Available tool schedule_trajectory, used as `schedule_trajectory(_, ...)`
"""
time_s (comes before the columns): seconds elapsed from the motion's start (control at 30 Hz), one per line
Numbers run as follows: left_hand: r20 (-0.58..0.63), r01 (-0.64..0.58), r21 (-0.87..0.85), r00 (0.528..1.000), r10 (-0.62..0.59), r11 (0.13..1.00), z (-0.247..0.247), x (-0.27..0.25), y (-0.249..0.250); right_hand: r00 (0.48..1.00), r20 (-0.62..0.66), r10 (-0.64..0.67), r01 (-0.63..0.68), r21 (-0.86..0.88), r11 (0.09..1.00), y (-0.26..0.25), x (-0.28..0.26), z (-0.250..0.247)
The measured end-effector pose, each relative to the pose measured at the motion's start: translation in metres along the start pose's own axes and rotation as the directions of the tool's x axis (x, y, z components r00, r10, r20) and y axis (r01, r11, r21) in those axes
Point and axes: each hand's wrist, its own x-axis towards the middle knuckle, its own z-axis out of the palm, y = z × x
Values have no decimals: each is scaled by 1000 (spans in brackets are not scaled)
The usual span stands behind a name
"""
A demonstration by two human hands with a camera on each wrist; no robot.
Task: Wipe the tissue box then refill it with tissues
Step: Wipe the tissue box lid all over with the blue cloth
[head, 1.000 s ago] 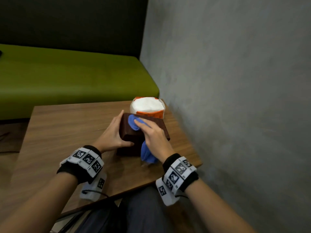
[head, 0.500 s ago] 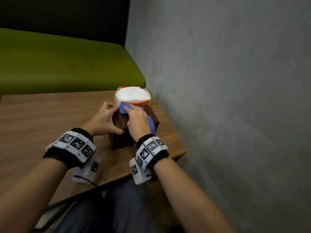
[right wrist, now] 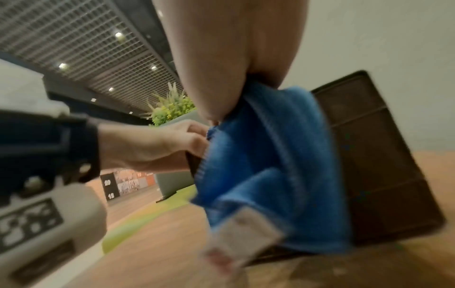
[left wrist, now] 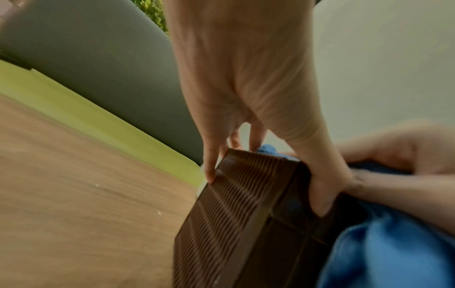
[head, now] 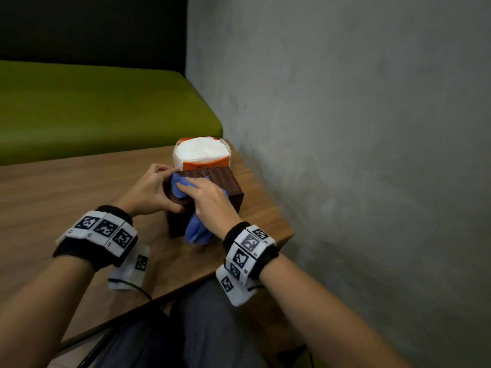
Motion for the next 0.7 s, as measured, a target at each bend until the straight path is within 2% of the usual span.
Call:
schedule_trajectory(0.07,18,12,28,1000,-13,1000,-1,-1,0,999,-16,34,-34,-10,999,22,-3,-6)
schedule_trajectory(0.13,52,9,57,999,-12,998,1,1,4,984,-49,174,-176,-55,983,44,5,-14)
schedule_trajectory(0.2,53,10,52,998,-13,999,3,3,7,967,-88,241,-246,-54,968,41,19,-15)
schedule_trajectory(0.27,24,-2,19,1000,2,1000,3,4,7,985,-84,154,-157,-39,987,12,22,-5)
schedule_trajectory(0.33,-2,-18,-5,1000,18,1000,2,4,3,999,-45,-13,13,10,1000,-3,10,6)
schedule_trajectory(0.4,4,-28,-3,1000,28,1000,1,4,-2,996,-54,-68,69,28,997,17,-1,0)
schedule_trajectory(0.47,59,-7,11,998,6,1000,-1,3,-3,991,-98,89,-88,19,996,53,-6,-14)
schedule_trajectory(0.53,133,32,42,990,-37,999,-4,1,0,936,-154,318,-302,119,946,85,-8,-27)
schedule_trajectory(0.57,170,44,91,984,-59,995,-5,2,3,903,-164,397,-369,177,912,92,-11,-27)
schedule_trajectory(0.63,207,51,328,970,-124,943,-3,11,19,878,-188,441,-390,253,885,90,-16,-20)
schedule_trajectory(0.7,222,32,531,959,-175,847,8,22,42,888,-201,413,-350,285,892,81,-20,-13)
